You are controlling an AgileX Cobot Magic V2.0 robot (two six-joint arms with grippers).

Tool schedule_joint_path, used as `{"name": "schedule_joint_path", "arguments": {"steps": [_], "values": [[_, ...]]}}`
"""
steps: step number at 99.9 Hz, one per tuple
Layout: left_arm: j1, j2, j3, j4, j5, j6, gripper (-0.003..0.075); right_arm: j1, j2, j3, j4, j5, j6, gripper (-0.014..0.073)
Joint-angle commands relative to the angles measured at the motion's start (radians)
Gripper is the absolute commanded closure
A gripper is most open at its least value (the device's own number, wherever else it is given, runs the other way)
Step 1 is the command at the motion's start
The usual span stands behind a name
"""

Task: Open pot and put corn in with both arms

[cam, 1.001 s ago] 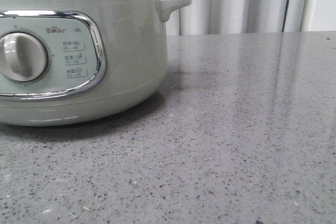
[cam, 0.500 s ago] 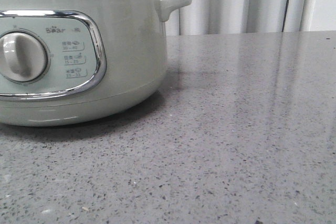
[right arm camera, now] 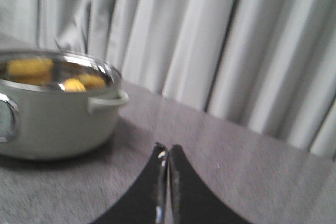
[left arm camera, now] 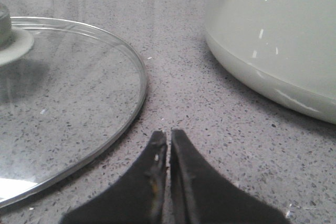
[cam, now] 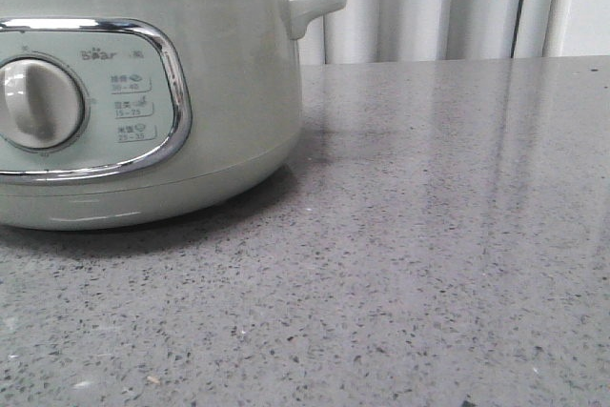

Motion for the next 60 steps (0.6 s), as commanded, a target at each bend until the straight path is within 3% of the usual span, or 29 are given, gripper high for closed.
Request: {"name": "schedule_joint_path", "arguments": {"steps": [1, 12, 28, 41, 48, 60], "values": [[-0.005, -0.029, 0.029, 0.0, -0.037, -0.011, 0.0741, -0.082, -0.01, 0.029, 0.053, -0.05, -0.006, 0.0638], [-0.005, -0.029, 0.029, 0.0, -0.037, -0.011, 0.0741, -0.223, -0.01, 0.137, 0.183, -0.117, -0.006, 0.0638], [-0.005, -0.029, 0.029, 0.0, -0.037, -0.011, 0.0741, -0.417, -0.01, 0.342, 0.394, -0.356, -0.006, 0.0638], [-0.005, -0.029, 0.029, 0.0, -0.037, -0.011, 0.0741, -0.524, -0.01, 0.475, 0.409, -0.491, -0.006, 0.0638], [-0.005, -0.029, 0.029, 0.0, -0.037, -0.011, 0.0741, -0.561, -0.01, 0.464, 0.409, -0.375, -0.006, 0.0638], [-0.005, -0.029, 0.029, 0.0, -0.037, -0.011, 0.0741, -0.579, -0.01, 0.471, 0.407, -0.301, -0.006, 0.0638]]}}
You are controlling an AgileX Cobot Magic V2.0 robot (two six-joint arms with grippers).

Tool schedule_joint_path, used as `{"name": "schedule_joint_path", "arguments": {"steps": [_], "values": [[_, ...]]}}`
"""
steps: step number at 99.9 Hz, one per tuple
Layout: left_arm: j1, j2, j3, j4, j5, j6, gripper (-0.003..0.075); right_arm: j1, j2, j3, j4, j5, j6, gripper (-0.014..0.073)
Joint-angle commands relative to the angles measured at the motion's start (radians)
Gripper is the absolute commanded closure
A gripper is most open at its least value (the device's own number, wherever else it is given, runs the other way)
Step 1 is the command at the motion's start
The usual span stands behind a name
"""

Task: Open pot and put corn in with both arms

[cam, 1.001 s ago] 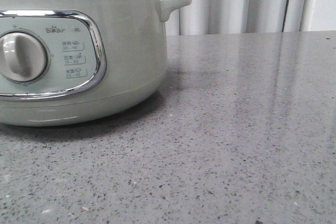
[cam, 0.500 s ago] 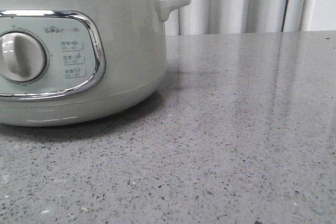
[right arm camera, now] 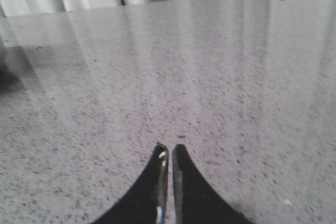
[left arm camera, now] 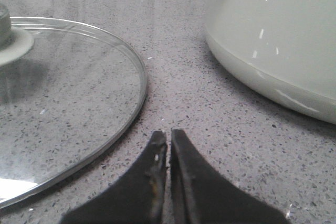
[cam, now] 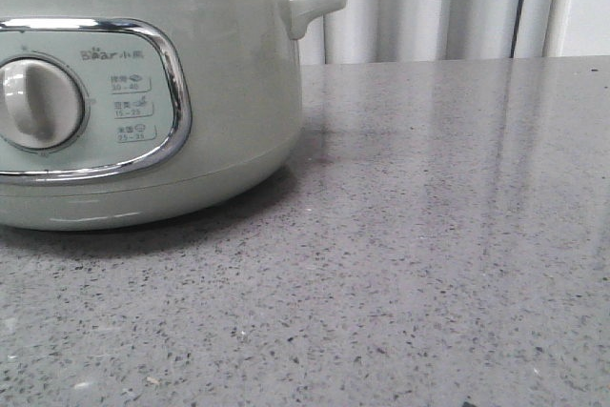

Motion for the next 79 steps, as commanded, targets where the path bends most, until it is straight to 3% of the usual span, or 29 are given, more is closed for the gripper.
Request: {"name": "schedule_joint_path", "arguments": {"steps": [1, 10, 79], "values": [[-0.005, -0.029, 0.029, -0.001, -0.037, -0.01, 0.0741, -0.014, -0.01, 0.018, 0.002, -0.011, -0.008, 0.0638], [-0.005, -0.029, 0.029, -0.001, -0.037, -0.01, 0.0741, -0.014, -0.01, 0.018, 0.0, 0.07, -0.008, 0.0638], [-0.005, -0.029, 0.029, -0.001, -0.037, -0.01, 0.0741, -0.014, -0.018, 0.018, -0.003, 0.052, -0.009, 0.0638]]}}
